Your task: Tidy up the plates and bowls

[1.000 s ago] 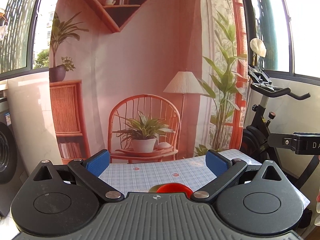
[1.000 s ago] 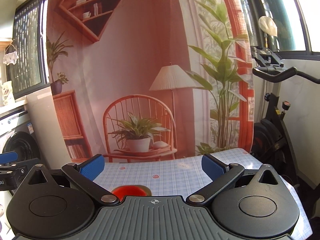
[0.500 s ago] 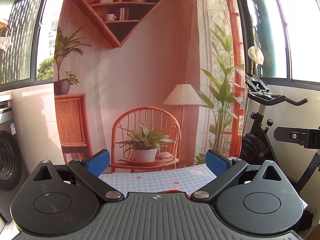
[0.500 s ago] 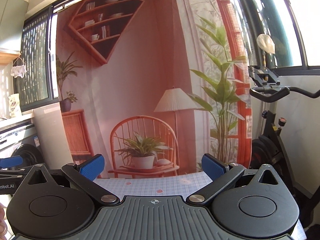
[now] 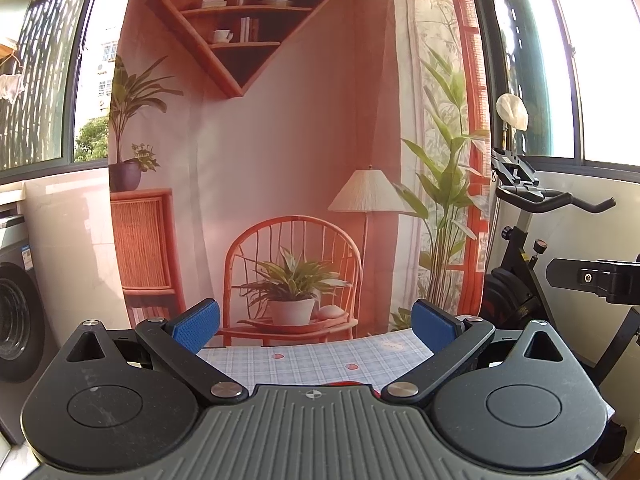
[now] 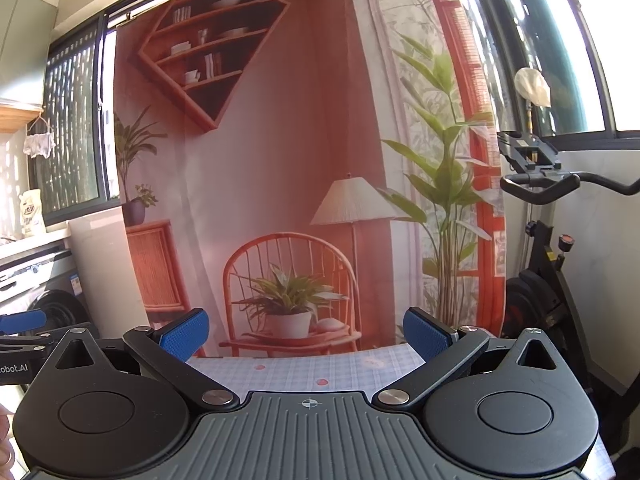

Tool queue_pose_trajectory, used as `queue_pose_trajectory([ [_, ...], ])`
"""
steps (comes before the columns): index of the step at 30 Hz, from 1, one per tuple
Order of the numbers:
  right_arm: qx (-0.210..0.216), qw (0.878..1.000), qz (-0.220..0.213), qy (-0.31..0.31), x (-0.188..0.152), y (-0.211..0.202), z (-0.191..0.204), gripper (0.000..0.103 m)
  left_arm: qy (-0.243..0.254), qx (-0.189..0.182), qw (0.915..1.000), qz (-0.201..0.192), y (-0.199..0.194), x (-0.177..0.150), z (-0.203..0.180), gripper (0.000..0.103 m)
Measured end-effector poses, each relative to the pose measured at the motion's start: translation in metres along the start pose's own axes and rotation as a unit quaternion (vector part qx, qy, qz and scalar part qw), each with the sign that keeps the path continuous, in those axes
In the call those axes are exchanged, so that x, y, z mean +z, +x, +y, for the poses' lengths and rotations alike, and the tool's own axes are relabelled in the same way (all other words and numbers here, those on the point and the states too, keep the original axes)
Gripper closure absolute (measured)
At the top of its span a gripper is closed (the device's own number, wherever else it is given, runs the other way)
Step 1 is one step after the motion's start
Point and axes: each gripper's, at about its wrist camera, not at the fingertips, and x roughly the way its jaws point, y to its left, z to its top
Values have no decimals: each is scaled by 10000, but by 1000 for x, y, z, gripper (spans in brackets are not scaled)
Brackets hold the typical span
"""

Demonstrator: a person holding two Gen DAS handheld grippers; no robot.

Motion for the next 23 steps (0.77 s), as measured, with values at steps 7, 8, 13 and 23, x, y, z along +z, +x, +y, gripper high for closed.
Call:
queue_pose_trajectory([
  [7, -2, 10000, 0, 15, 0, 0, 0, 0, -56, -2, 10000, 59, 1, -1, 2, 0],
  [8, -3, 10000, 3, 17, 0, 0, 0, 0, -66, -12, 9999, 76, 2, -1, 2, 0],
  [13, -6, 10000, 13, 21, -1, 0, 0, 0, -63, -20, 9999, 79, 2, -1, 3, 0],
  [23, -14, 10000, 15, 36, -3, 1, 1, 0, -56, -25, 10000, 41, 2, -1, 4, 0],
])
